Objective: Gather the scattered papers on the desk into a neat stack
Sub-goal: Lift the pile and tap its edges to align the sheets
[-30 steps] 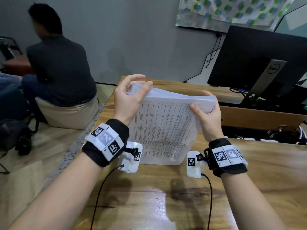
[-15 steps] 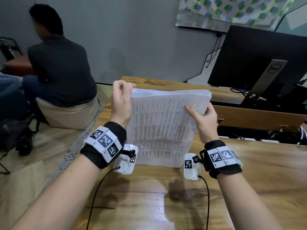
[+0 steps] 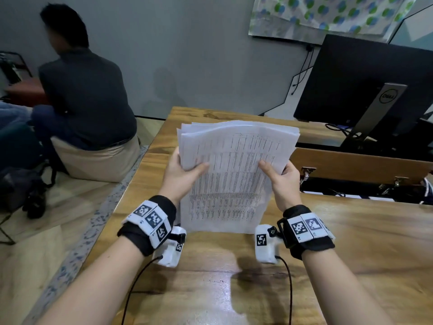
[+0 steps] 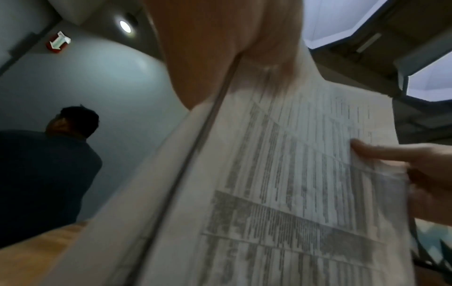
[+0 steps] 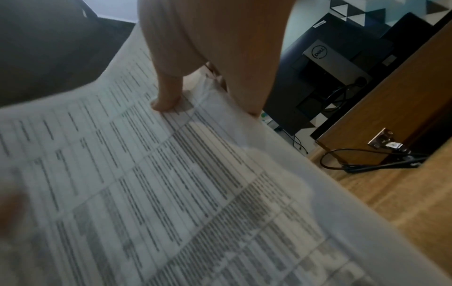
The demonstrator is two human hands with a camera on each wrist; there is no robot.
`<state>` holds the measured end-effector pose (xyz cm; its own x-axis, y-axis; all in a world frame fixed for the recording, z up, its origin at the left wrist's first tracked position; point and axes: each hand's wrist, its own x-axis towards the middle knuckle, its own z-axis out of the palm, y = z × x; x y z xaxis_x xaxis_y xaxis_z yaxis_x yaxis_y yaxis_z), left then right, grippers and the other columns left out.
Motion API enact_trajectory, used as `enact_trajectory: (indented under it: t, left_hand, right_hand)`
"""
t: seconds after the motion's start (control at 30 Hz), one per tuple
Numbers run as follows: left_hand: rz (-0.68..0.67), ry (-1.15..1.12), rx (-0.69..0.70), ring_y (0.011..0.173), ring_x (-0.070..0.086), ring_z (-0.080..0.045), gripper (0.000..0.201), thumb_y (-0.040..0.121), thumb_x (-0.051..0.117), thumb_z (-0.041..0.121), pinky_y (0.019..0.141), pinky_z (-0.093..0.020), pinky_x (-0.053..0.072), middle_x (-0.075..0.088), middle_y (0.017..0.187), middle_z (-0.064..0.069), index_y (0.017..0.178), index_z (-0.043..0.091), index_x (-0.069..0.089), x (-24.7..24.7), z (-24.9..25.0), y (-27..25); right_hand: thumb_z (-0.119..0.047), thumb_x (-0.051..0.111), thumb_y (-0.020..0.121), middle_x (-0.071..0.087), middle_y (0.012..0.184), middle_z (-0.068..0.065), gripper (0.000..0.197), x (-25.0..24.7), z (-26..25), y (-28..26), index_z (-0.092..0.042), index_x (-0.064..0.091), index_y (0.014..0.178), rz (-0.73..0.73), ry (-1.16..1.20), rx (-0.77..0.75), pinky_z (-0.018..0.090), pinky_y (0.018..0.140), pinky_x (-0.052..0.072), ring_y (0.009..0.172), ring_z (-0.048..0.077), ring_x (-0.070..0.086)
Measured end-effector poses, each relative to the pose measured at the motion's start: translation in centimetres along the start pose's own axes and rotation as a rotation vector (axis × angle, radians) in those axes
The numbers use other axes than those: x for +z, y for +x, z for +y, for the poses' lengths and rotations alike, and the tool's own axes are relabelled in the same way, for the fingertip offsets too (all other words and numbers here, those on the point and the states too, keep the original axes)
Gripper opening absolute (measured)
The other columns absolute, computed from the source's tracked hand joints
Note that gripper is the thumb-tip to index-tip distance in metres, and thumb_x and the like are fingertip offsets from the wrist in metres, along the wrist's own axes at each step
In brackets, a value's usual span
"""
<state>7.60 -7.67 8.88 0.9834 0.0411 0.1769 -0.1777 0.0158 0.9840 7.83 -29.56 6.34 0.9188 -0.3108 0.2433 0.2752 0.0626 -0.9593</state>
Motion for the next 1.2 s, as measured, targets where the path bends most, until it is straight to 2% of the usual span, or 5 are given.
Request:
enact_trajectory:
  t: [0.23, 0.47, 0.87, 1.03, 1.2]
  left_hand:
    - [0.191, -0.106, 0.173, 0.093, 0.058, 0.001, 0.038, 0.081, 0.067, 0.011, 0.068, -0.006, 0.050, 0.057, 0.103, 0.008, 0.107, 0.020, 0.042, 0.0, 0.8, 0.5]
    - [0.007, -0.029, -0.033, 0.100, 0.054, 0.006, 0.120, 0.035, 0.064, 0.081, 0.081, -0.009, 0.046, 0.054, 0.112, 0.015, 0.130, 0.015, 0.031, -1.0, -5.3, -1.8]
    - [0.046, -0.133, 0.032, 0.094, 0.064, 0.003, 0.078, 0.042, 0.065, 0.079, 0.083, -0.022, 0.055, 0.062, 0.105, 0.010, 0.103, 0.033, 0.048, -0.8, -5.6, -1.3]
    - [0.213, -0.100, 0.164, 0.076, 0.060, 0.011, 0.020, 0.078, 0.065, 0.032, 0.065, -0.005, 0.047, 0.054, 0.088, 0.008, 0.085, 0.027, 0.046, -0.7, -3.9, -0.3]
    - [0.256, -0.068, 0.116, 0.083, 0.059, 0.006, 0.026, 0.087, 0.059, 0.010, 0.074, -0.011, 0.048, 0.057, 0.096, 0.002, 0.087, 0.033, 0.045, -1.2, -7.0, -1.7]
  right_hand:
    - [-0.002, 0.067, 0.081, 0.068, 0.102, 0.003, 0.024, -0.6, -1.7, -0.1, -0.013, 0.061, 0.101, 0.052, 0.073, -0.114, 0.025, 0.077, 0.057, 0.091, 0.012, 0.068]
    - [-0.024, 0.077, 0.061, 0.067, 0.111, 0.007, 0.066, -1.5, 2.2, -2.2, -0.003, 0.054, 0.120, 0.016, 0.032, 0.082, 0.024, 0.080, 0.057, 0.097, 0.014, 0.067]
    - [-0.001, 0.066, 0.080, 0.076, 0.089, -0.010, 0.024, -2.1, 2.2, -2.0, -0.017, 0.064, 0.099, -0.005, 0.079, 0.045, 0.021, 0.075, 0.057, 0.090, 0.009, 0.070]
    - [-0.014, 0.074, 0.074, 0.076, 0.091, -0.008, 0.027, -2.5, 1.8, -1.2, -0.016, 0.065, 0.099, -0.014, 0.117, 0.011, 0.025, 0.079, 0.057, 0.092, 0.010, 0.070]
    - [-0.049, 0.088, 0.041, 0.075, 0.099, -0.003, 0.068, -3.3, 3.0, -1.9, -0.019, 0.067, 0.098, -0.020, 0.091, 0.039, 0.026, 0.080, 0.057, 0.097, 0.015, 0.070]
